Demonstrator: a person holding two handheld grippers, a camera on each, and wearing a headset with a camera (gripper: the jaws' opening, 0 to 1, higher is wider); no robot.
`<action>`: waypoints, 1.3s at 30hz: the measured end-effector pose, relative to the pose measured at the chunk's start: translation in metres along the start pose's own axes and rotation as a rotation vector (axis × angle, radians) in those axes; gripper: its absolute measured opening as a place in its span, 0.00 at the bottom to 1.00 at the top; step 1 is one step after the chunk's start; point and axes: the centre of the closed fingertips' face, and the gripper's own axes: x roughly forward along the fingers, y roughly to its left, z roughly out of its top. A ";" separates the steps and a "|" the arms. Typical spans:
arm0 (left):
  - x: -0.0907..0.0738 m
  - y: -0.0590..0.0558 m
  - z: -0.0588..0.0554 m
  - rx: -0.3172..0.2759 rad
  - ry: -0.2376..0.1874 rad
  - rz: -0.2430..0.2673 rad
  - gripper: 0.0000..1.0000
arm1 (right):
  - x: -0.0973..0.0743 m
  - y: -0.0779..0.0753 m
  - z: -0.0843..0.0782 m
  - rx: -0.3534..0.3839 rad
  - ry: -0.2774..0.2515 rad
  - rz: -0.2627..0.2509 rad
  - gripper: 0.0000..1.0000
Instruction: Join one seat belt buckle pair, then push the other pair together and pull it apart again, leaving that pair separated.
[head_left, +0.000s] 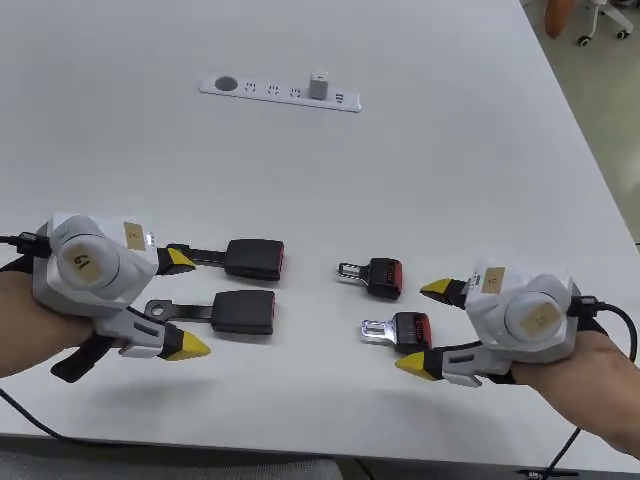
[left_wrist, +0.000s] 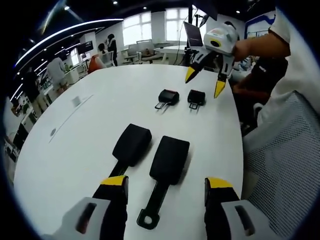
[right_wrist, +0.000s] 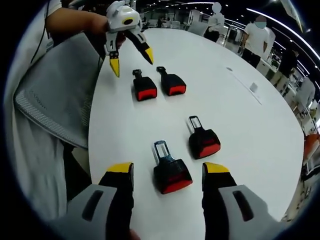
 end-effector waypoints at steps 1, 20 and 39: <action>0.003 0.001 -0.001 0.000 -0.001 -0.004 0.63 | 0.001 -0.001 -0.002 -0.001 0.004 0.003 0.53; 0.035 0.002 -0.003 0.024 0.067 -0.093 0.48 | 0.020 -0.005 -0.014 -0.027 0.053 0.089 0.44; 0.052 -0.010 -0.004 0.128 0.130 -0.159 0.39 | 0.026 -0.002 -0.033 -0.078 0.084 0.182 0.40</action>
